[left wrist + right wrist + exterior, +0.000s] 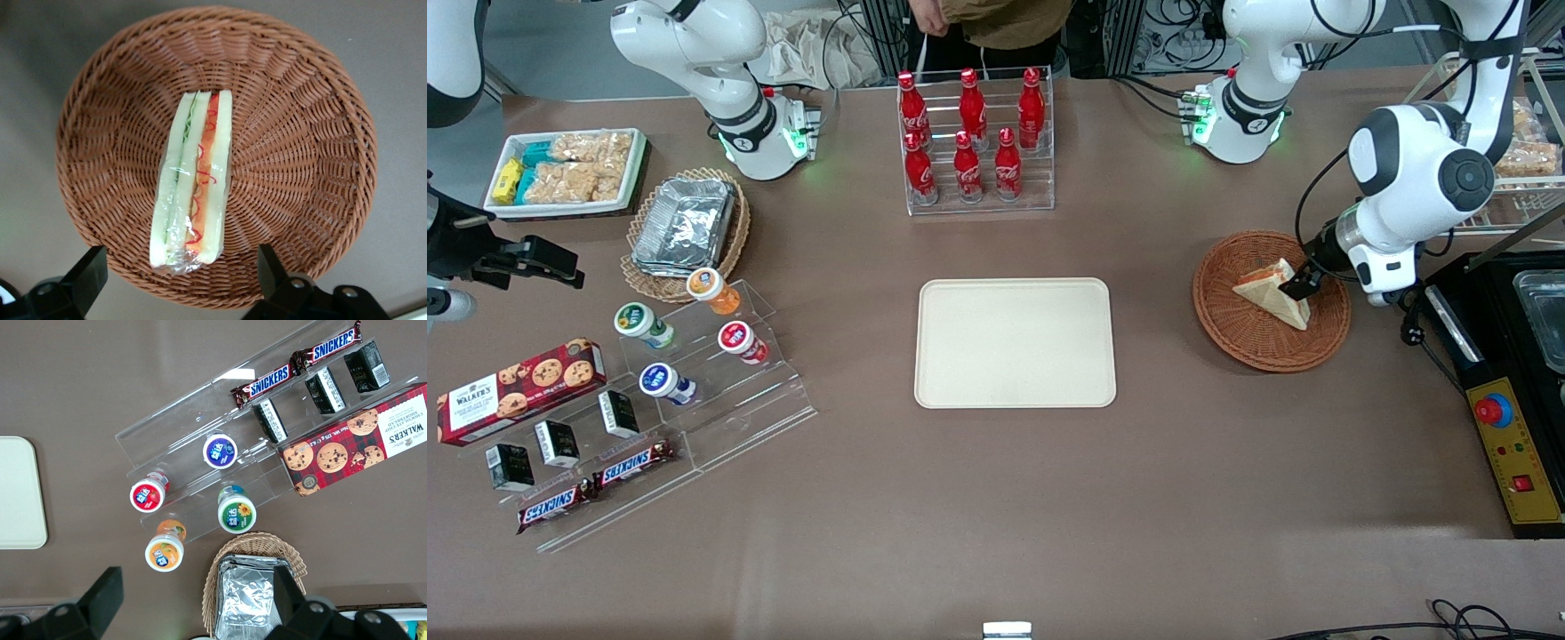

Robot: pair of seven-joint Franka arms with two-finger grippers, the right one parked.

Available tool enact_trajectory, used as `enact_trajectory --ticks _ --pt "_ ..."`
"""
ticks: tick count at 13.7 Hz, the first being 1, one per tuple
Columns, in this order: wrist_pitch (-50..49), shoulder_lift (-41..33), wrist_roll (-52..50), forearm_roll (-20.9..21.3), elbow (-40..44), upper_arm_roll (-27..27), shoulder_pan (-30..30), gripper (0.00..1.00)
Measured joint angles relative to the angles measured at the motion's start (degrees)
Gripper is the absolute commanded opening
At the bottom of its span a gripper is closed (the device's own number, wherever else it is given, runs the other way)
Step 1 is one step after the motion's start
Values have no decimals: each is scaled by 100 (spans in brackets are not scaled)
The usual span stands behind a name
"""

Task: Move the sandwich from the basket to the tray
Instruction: 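Close the left gripper on the sandwich's edge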

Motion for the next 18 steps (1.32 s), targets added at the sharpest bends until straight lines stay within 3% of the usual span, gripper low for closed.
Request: enact_trajectory --ticks 12,13,14,15,17,18 --pt "383 876 -203 -80 -33 0 -2 97" --pt "390 899 -203 -80 -33 0 -2 82" --pt "396 908 -205 -80 -33 -1 -2 53" --pt "404 909 -208 -80 -33 -1 -2 40" --pt "422 909 -210 -81 -29 -3 -5 26" --pt "422 908 -210 -81 -25 -6 -11 24"
